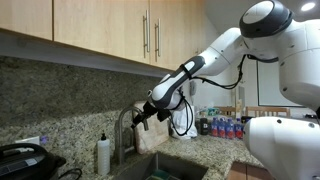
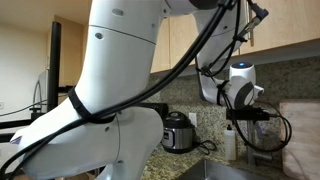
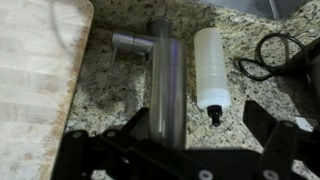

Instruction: Push the faucet to the left

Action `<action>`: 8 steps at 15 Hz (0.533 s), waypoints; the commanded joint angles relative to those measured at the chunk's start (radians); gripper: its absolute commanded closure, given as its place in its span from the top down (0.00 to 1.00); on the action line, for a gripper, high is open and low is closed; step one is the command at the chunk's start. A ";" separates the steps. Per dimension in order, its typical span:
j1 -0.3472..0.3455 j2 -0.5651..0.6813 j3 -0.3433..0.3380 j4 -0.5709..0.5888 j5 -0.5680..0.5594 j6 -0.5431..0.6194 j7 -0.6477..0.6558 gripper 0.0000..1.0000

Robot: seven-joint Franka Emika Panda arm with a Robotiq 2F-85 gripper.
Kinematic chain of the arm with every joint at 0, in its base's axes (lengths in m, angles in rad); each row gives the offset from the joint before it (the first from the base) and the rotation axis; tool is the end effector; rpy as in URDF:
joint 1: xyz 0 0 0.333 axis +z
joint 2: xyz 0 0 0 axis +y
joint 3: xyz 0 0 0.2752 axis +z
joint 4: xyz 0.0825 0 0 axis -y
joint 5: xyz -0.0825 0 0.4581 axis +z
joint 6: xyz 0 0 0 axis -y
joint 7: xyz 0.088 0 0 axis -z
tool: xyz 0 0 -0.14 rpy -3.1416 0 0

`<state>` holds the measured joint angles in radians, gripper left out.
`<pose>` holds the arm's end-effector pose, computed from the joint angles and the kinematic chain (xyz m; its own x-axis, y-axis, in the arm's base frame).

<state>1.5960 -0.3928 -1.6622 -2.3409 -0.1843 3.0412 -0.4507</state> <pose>0.6245 -0.0109 0.2833 0.6659 0.3134 0.6770 0.3907 -0.9196 0.0414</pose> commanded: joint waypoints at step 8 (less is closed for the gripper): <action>0.013 0.170 0.068 -0.028 0.022 -0.014 0.147 1.00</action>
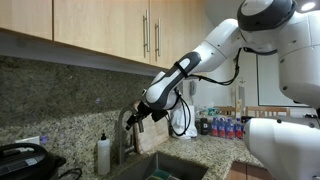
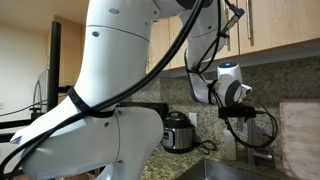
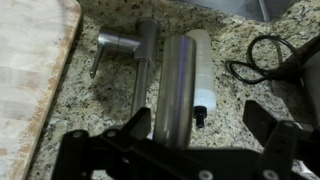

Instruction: Push the faucet to the left

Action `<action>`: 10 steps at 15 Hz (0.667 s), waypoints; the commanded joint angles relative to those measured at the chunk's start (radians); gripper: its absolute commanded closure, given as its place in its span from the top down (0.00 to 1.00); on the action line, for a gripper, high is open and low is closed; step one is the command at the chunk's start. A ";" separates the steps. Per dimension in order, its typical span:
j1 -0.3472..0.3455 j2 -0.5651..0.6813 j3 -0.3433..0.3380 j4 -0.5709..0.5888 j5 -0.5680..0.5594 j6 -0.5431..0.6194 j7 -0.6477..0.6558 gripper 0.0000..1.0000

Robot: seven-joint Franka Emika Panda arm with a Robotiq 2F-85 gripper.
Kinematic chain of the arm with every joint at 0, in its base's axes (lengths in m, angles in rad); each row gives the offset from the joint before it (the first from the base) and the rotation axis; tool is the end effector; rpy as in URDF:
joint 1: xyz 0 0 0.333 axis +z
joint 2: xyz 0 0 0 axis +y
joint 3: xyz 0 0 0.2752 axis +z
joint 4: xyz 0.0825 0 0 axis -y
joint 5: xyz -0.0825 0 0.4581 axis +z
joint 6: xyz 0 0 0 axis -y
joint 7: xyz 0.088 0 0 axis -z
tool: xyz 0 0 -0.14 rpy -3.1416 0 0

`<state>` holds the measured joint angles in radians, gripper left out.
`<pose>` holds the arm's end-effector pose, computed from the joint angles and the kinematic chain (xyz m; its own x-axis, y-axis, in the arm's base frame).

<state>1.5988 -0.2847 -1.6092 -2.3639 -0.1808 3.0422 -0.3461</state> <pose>0.6179 0.0207 0.2840 0.6881 0.3251 0.6487 0.3733 -0.9252 0.0677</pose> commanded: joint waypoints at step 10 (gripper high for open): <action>0.089 0.120 0.004 0.017 0.019 -0.048 0.062 1.00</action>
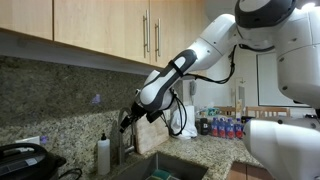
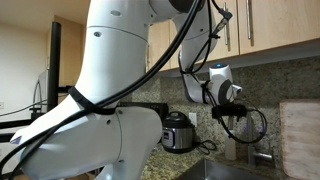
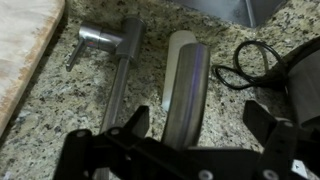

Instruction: Push the faucet to the left

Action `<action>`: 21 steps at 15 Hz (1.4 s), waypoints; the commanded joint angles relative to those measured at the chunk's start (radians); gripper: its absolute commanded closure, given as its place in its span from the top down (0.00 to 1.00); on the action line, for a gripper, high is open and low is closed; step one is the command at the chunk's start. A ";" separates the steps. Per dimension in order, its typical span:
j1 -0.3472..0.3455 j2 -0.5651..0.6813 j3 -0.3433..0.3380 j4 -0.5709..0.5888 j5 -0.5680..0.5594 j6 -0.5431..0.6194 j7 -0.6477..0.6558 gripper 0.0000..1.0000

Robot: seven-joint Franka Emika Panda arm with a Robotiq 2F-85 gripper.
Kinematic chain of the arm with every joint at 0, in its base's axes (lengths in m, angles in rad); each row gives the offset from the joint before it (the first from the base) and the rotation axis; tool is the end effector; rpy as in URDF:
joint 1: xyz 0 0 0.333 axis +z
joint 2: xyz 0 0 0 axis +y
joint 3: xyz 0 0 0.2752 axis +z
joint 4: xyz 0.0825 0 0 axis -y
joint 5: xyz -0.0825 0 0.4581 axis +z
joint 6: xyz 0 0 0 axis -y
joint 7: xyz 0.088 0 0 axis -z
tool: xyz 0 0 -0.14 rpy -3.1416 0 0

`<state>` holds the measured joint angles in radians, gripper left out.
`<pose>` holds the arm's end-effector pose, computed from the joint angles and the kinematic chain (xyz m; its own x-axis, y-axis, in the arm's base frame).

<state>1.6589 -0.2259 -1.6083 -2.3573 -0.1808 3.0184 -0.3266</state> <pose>0.6167 0.0549 0.2838 0.6820 0.3894 0.6191 0.4181 -0.9021 0.1068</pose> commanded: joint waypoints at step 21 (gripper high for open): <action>0.225 0.091 -0.074 0.072 0.013 -0.073 0.133 1.00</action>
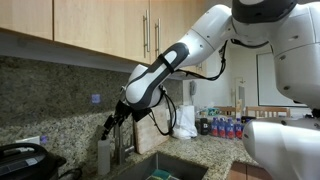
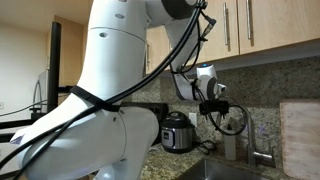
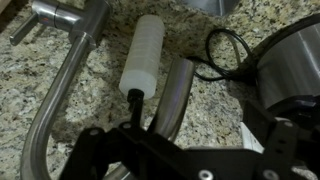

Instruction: Push the faucet to the left

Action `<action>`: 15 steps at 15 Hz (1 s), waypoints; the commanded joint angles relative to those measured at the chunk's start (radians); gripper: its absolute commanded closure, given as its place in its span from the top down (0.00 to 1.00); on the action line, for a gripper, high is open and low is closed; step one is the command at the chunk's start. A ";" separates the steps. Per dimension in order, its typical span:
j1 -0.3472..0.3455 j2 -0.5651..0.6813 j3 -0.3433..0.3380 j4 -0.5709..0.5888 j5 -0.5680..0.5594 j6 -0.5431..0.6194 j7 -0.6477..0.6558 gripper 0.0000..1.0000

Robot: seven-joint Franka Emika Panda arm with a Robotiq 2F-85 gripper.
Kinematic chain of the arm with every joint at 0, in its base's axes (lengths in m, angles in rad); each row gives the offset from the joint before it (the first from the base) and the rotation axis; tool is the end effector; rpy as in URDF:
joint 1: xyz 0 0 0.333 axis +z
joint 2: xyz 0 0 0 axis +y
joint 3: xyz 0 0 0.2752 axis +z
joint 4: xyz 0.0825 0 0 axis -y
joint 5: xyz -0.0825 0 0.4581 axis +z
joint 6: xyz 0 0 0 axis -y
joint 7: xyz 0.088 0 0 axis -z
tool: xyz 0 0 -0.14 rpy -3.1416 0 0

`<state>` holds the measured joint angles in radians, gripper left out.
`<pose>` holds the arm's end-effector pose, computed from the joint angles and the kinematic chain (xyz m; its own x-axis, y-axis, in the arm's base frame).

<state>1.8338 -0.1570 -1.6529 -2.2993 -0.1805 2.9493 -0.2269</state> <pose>0.6199 0.1291 0.2997 0.6790 0.4328 0.5930 0.4614 -0.8799 0.1138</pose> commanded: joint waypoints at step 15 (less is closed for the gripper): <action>0.454 -0.150 -0.388 0.144 -0.038 0.006 0.045 1.00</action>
<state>2.1989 -0.2547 -1.9715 -2.2007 -0.1841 2.9502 -0.2078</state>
